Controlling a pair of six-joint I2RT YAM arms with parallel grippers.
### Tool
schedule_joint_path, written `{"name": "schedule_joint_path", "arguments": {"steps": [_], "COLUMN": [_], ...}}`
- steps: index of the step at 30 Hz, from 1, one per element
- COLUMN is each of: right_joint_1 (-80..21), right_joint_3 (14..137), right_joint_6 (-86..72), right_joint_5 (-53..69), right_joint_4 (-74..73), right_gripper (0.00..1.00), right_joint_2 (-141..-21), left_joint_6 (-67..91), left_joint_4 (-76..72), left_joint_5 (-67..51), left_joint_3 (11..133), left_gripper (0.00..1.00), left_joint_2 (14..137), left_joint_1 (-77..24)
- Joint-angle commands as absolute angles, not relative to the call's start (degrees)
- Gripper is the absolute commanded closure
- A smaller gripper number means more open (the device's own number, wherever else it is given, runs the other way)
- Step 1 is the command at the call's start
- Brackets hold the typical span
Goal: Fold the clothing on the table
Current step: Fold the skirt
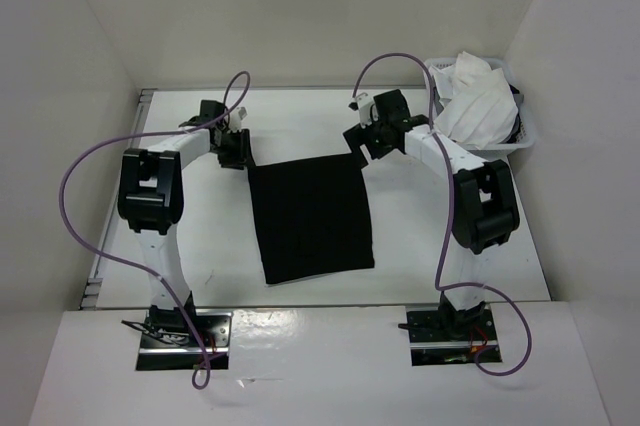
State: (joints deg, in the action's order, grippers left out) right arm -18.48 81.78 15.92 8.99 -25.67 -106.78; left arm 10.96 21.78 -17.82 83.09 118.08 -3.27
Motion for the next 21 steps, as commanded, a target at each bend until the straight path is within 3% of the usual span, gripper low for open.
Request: {"name": "schedule_joint_path", "arguments": {"steps": [1,14,21], "right_joint_1": [-18.02,-16.27,-13.80], "right_joint_3": [84.46,85.95,89.99], "right_joint_6": [16.00,14.86,13.01], "right_joint_5": [9.93,9.93,12.74], "right_joint_4": [-22.85,-21.18,-20.65], "right_gripper": [0.08,0.08,0.08], "right_joint_2": [-107.23,-111.78,-118.11], "left_joint_6": [11.87,9.32,8.17], "left_joint_4": [20.57,22.24,23.29], "left_joint_5": [-17.83,-18.46,-18.98], "left_joint_3": [84.81,83.15,82.00], "left_gripper": [0.50,0.81,0.88], "left_joint_2": [119.88,121.03,119.36], "left_joint_1": [-3.78,-4.83,-4.83]}}
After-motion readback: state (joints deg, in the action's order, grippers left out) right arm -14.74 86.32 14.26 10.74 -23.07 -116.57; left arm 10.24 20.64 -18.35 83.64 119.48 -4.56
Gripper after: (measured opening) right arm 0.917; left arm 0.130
